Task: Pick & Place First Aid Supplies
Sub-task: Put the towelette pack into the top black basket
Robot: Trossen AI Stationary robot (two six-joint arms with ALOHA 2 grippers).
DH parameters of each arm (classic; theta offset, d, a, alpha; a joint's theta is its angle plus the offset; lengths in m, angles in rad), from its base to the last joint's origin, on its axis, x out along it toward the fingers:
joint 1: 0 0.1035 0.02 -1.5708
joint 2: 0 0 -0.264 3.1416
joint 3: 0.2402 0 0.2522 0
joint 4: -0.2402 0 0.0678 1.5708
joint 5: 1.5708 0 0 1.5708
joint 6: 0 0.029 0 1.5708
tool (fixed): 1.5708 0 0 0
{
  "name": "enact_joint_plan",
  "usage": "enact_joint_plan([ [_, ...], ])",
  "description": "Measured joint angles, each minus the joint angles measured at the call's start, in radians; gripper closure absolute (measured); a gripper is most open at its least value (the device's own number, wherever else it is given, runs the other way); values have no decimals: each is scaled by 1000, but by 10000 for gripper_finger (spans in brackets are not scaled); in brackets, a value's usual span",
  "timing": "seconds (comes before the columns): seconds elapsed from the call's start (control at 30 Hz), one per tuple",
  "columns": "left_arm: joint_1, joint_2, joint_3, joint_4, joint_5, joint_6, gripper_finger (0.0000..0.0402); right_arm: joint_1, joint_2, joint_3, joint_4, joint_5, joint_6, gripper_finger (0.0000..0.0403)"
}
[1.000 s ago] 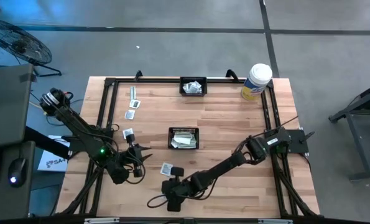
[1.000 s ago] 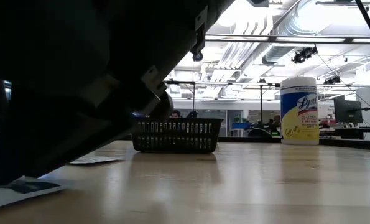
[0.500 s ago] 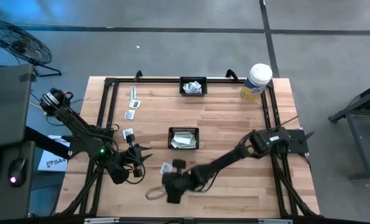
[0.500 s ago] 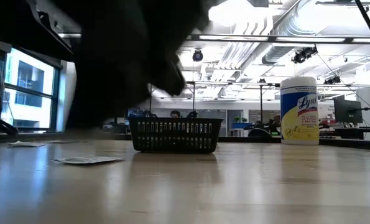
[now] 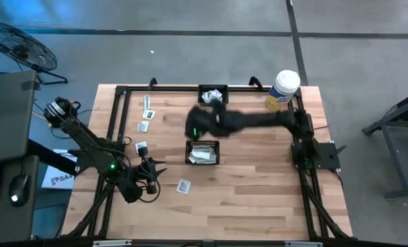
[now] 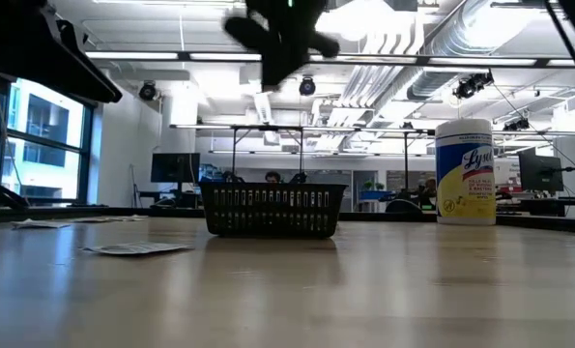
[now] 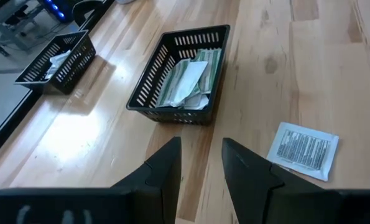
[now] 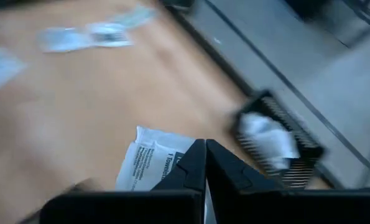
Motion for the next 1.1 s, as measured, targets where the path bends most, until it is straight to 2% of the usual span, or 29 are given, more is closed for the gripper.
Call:
enact_joint_plan([
  [0.23, 0, 0, 0, -6, 1, 0, 289, -294, 41, -1, -3, -70, -73, 401],
  [0.43, 0, 0, 0, -11, 3, -1, 289, -444, 125, -2, 8, -213, -61, 401],
  [0.63, 0, 0, 0, -12, 5, -2, 289, -496, 202, -3, 27, -306, -27, 401],
  [0.83, 0, 0, 0, -13, 7, -4, 289, -521, 230, -2, 37, -319, 19, 401],
  [1.0, 0, 0, 0, -13, 7, -5, 289, -529, 257, -1, 101, -308, 2, 402],
  [1.1, 0, 0, 0, -13, 8, -6, 289, -531, 284, -1, 140, -336, -21, 401],
])
